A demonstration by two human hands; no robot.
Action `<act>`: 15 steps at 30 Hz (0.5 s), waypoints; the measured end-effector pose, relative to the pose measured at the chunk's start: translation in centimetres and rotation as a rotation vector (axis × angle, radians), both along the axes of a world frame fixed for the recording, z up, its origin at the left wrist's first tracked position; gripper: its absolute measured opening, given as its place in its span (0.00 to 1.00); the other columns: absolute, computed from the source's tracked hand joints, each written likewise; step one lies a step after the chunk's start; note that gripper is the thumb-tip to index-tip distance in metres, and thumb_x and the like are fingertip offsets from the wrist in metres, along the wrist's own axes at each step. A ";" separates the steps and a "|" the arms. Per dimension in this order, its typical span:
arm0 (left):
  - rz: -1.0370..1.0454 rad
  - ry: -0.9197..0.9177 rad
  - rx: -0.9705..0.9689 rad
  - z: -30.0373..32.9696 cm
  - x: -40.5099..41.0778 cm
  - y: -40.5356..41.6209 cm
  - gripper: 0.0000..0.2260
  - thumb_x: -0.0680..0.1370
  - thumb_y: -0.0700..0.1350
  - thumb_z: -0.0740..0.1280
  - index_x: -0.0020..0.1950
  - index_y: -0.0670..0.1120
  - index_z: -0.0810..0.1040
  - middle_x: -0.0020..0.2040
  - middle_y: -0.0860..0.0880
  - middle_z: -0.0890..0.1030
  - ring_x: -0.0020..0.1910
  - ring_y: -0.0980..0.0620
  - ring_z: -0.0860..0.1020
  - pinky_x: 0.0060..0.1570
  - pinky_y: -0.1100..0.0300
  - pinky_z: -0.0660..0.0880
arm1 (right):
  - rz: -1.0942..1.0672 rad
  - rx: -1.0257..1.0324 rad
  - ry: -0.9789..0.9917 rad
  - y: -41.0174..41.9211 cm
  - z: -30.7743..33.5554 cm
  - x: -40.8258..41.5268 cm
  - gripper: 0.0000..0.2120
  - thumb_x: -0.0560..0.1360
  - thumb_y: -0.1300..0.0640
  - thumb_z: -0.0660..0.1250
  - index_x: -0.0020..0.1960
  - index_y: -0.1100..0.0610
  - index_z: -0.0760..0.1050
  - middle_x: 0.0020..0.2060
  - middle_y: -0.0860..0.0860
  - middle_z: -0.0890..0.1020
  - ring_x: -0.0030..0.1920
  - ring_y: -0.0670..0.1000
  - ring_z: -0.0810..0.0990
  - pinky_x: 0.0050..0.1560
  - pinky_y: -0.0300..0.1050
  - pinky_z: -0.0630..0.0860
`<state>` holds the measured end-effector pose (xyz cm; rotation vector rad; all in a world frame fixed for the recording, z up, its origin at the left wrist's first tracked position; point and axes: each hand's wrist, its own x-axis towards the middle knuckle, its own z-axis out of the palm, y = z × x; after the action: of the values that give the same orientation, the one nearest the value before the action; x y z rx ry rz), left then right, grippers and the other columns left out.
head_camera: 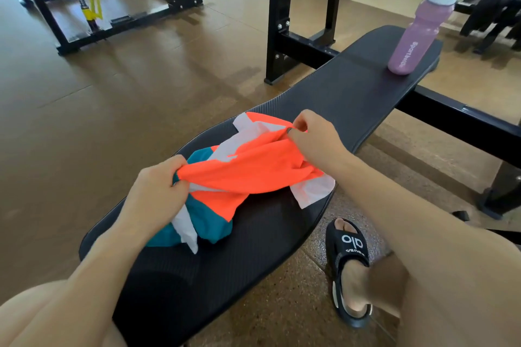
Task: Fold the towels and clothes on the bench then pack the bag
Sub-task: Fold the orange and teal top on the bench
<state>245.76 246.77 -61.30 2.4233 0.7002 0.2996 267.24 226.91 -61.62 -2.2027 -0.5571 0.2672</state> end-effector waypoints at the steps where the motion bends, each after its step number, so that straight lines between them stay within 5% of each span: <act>1: -0.033 0.036 0.029 0.1 -0.2 -0.1 0.10 0.72 0.32 0.61 0.38 0.47 0.70 0.32 0.48 0.72 0.33 0.48 0.68 0.34 0.51 0.67 | 0.009 -0.034 0.044 -0.1 0.0 0.1 0.02 0.77 0.59 0.63 0.48 0.57 0.73 0.43 0.49 0.77 0.42 0.50 0.75 0.29 0.35 0.68; 7: -0.307 0.153 0.071 -0.7 -0.8 -0.4 0.04 0.67 0.45 0.65 0.39 0.48 0.71 0.39 0.53 0.73 0.41 0.51 0.73 0.42 0.49 0.73 | 0.310 -0.627 -0.122 -1.6 -0.1 -0.6 0.12 0.74 0.58 0.66 0.56 0.59 0.74 0.54 0.56 0.78 0.56 0.60 0.76 0.48 0.49 0.71; 12: -0.425 0.133 -0.105 0.4 -0.9 -1.3 0.05 0.66 0.45 0.68 0.37 0.53 0.72 0.38 0.52 0.73 0.39 0.54 0.72 0.40 0.56 0.70 | 0.437 -0.380 -0.386 -0.3 -1.2 -1.7 0.21 0.67 0.57 0.68 0.60 0.51 0.75 0.53 0.52 0.74 0.54 0.56 0.71 0.52 0.51 0.71; 15: -0.555 0.284 -0.307 0.4 -1.2 -2.9 0.05 0.70 0.48 0.70 0.41 0.52 0.75 0.36 0.53 0.73 0.36 0.55 0.71 0.40 0.55 0.70 | 0.572 -0.495 -0.513 0.3 -2.9 -2.7 0.22 0.68 0.52 0.68 0.62 0.48 0.76 0.51 0.50 0.75 0.53 0.56 0.73 0.53 0.52 0.71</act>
<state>244.55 243.86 -60.95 2.2657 0.1465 -0.3551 264.50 227.17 -64.55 -2.5477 -1.5510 0.1367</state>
